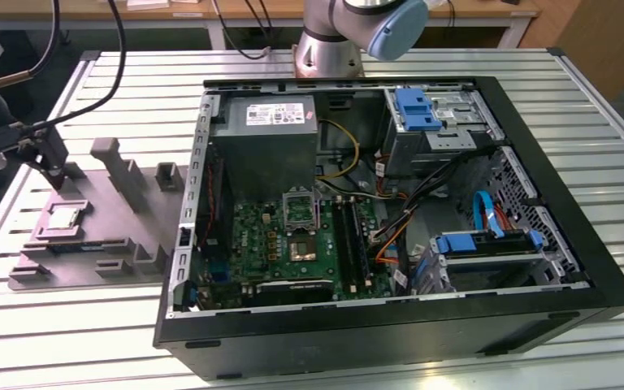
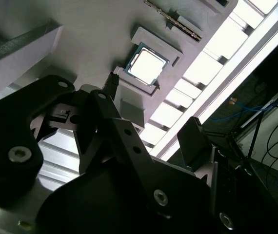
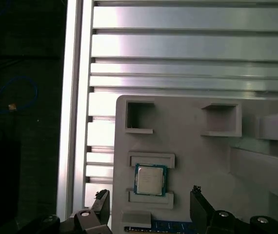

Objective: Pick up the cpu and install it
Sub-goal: 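Pick up the cpu and move it towards the insertion slot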

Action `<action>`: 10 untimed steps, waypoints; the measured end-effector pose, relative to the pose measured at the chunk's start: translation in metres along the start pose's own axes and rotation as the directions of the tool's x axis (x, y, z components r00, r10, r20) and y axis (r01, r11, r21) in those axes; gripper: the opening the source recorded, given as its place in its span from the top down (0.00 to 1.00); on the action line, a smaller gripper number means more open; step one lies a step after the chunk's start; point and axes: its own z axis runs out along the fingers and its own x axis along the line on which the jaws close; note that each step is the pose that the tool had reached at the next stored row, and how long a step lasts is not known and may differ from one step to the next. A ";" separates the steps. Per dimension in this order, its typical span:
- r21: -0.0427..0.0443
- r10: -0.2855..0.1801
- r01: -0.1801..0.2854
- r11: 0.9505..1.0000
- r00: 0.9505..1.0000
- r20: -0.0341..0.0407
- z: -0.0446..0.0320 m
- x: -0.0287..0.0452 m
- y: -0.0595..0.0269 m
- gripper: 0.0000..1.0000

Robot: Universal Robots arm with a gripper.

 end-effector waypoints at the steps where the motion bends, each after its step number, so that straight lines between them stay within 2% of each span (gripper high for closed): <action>1: 0.000 0.000 0.000 1.000 1.000 0.000 0.0001 0.0000 0.0000 0.25; 10: 0.000 0.000 0.000 1.000 1.000 0.000 0.0013 -0.0001 -0.0001 0.25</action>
